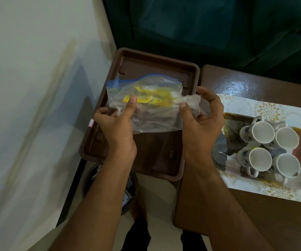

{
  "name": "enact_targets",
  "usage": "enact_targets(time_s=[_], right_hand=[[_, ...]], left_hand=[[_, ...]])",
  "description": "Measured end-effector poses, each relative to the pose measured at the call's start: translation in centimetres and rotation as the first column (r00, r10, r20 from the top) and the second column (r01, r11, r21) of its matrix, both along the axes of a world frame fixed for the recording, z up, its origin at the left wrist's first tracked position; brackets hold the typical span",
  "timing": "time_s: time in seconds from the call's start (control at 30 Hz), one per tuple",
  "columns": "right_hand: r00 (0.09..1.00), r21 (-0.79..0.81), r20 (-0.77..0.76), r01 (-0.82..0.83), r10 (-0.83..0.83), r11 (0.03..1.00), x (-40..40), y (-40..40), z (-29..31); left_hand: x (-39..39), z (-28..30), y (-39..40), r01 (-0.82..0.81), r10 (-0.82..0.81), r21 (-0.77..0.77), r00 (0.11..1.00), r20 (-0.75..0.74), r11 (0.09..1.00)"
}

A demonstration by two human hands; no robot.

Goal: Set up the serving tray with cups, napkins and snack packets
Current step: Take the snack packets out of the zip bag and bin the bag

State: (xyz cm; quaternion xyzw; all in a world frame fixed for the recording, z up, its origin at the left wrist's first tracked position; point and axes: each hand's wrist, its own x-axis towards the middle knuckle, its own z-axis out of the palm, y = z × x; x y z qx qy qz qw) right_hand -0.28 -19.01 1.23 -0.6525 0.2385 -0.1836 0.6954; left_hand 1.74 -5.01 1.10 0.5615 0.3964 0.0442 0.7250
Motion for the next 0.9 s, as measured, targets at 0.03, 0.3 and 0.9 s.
enact_targets(time_s=[0.03, 0.3, 0.9], right_hand=[[1.000, -0.016, -0.009, -0.019, 0.019, 1.000, 0.0, -0.2, -0.3], [0.906, -0.258, -0.277, -0.391, 0.320, 0.884, -0.3, -1.5, -2.2], [0.989, -0.565, 0.141, 0.045, 0.043, 0.824, -0.4, -0.3, 0.6]], left_hand=[[0.0, 0.1, 0.0, 0.003, -0.004, 0.012, 1.000, 0.005, 1.000], [-0.6, 0.5, 0.3, 0.024, -0.033, 0.056, 0.985, 0.168, 0.998], [-1.2, 0.7, 1.2, 0.311, -0.514, 0.675, 0.850, 0.117, 0.669]])
